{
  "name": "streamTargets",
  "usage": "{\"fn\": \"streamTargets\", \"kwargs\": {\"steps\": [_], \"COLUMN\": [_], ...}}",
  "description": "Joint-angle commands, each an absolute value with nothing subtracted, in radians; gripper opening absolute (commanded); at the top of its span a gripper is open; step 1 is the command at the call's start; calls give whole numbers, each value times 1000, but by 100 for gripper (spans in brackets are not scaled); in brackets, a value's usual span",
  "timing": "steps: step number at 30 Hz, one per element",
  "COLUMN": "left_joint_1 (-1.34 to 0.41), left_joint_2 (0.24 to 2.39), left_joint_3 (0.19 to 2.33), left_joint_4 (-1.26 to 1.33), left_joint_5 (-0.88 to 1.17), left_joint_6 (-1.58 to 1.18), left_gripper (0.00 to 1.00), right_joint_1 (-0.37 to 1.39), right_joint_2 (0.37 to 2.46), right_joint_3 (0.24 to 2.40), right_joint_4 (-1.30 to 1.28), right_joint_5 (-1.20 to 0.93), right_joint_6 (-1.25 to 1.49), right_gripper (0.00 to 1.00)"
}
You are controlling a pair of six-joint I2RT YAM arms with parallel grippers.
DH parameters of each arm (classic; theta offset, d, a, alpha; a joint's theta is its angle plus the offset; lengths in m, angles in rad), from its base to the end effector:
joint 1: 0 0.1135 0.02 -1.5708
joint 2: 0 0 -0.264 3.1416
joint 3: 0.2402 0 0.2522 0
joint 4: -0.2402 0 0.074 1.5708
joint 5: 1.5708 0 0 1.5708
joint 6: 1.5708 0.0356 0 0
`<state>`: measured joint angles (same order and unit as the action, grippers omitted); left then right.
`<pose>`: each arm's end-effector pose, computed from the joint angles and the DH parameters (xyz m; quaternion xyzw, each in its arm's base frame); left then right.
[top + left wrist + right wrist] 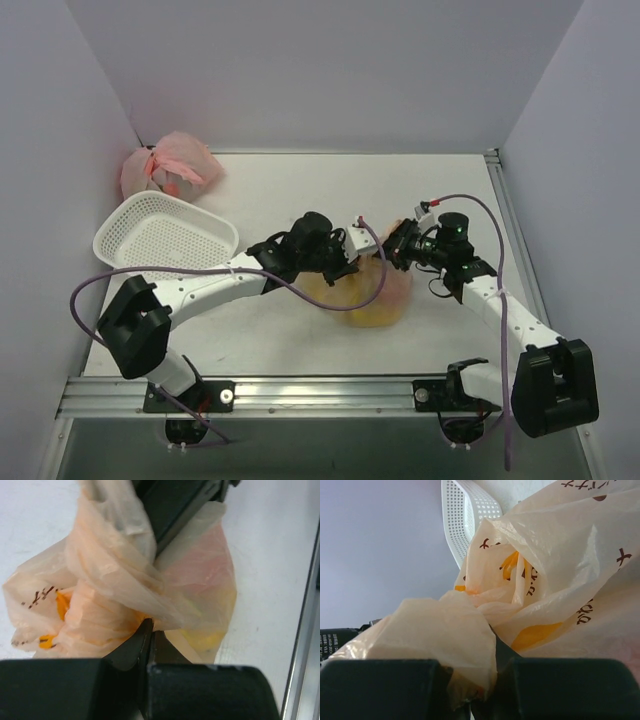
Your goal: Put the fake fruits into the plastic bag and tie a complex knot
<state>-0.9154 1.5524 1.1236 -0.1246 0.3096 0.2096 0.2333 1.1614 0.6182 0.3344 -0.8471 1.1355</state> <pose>0.2076 -0.2878 0.2735 0.5237 0.6899 -0.2927 0.4050 0.2381 0.0840 0.2602 0.0759 0.7502 0.6103 0.2428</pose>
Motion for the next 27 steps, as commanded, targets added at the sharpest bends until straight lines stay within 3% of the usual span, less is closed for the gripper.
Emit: {"fn": "streamTargets", "kwargs": {"steps": [1,3,6,11,15,20,23,26,27], "left_joint_1": [-884,-873,-851,-818,-815,-837,-847,-845,-841], "left_joint_2": [1578,1592,1600,1598,1585,1588,1612,1653,1663], "left_joint_3": [1120,1135,1160,1195,1197,1189,1190,1216,1224], "left_joint_4": [-74,-78,-77,-75,-84,-107,-109,-129,-143], "left_joint_5": [178,178,176,245,371,373,299,159,129], "left_joint_6": [141,137,138,143,141,101,71,43,40], "left_gripper": [0,0,0,0,0,0,0,0,0], "right_joint_1": [192,180,161,160,176,241,253,258,258], "right_joint_2": [1104,1109,1111,1130,1146,1193,1209,1206,1200], "right_joint_3": [653,669,725,790,790,795,782,795,795], "right_joint_4": [355,284,125,5,15,23,95,100,94], "right_joint_5": [-877,-906,-908,-879,-864,-807,-822,-905,-923], "right_joint_6": [1087,1014,760,420,284,138,164,210,221], "right_gripper": [0,0,20,40,43,44,34,3,0]}}
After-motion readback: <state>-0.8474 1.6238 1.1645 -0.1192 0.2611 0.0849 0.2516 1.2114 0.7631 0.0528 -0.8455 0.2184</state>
